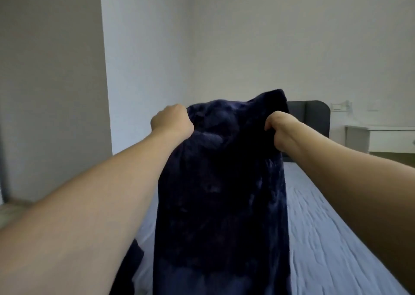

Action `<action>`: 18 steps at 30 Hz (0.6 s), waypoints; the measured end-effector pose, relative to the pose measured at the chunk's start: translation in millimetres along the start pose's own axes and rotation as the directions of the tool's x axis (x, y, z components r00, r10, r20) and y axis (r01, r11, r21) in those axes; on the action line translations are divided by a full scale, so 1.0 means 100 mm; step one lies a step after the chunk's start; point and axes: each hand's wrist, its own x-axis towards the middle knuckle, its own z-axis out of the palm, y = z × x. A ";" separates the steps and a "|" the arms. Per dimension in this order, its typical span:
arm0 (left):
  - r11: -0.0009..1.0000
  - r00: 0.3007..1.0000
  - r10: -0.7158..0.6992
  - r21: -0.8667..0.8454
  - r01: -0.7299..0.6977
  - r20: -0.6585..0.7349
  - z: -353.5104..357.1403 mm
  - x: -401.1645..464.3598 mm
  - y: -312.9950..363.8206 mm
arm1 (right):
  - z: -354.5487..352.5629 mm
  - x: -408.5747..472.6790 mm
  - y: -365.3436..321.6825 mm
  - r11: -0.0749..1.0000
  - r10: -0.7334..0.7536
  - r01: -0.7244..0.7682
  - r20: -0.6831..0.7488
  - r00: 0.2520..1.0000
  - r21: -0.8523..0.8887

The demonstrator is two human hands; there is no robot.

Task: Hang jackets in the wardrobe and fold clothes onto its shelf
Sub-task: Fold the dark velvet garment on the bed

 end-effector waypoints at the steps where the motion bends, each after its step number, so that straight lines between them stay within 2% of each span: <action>1: 1.000 0.998 0.019 0.011 -0.018 -0.061 -0.09 0.05 -0.01 | 0.04 0.05 -0.06 0.998 -0.007 0.008 -0.002 1.000 0.058; 4: 0.989 0.966 0.146 0.069 -0.134 -0.213 -0.40 0.10 -0.01 | 0.06 0.09 -0.16 0.954 -0.013 0.030 -0.058 0.998 0.297; 7: 0.960 0.934 0.260 0.167 -0.224 -0.244 -0.65 -0.08 -0.01 | -0.03 -0.08 -0.17 0.899 -0.040 0.083 -0.108 0.993 0.431; 9: 0.943 0.940 0.300 0.200 -0.266 -0.163 -0.77 -0.29 0.03 | -0.14 -0.24 -0.07 0.867 -0.036 0.091 -0.119 0.992 0.490; 10: 0.938 0.949 0.308 0.190 -0.290 -0.074 -0.79 -0.42 0.07 | -0.20 -0.33 0.05 0.856 -0.018 0.076 -0.119 0.993 0.512; 12: 0.934 0.925 0.316 0.102 -0.343 0.211 -0.76 -0.74 0.16 | -0.34 -0.52 0.44 0.827 0.044 0.037 -0.130 0.990 0.561; 13: 0.931 0.875 0.320 0.047 -0.361 0.364 -0.70 -0.95 0.22 | -0.43 -0.62 0.71 0.812 0.083 0.021 -0.152 0.985 0.584; 15: 0.919 0.716 0.321 -0.021 -0.394 0.620 -0.48 -1.48 0.35 | -0.64 -0.83 1.41 0.796 0.175 -0.010 -0.215 0.961 0.606; 18: 0.851 0.394 0.354 -0.117 -0.512 0.848 0.04 -2.55 0.57 | -1.04 -1.23 2.54 0.767 0.405 -0.173 -0.257 0.878 0.618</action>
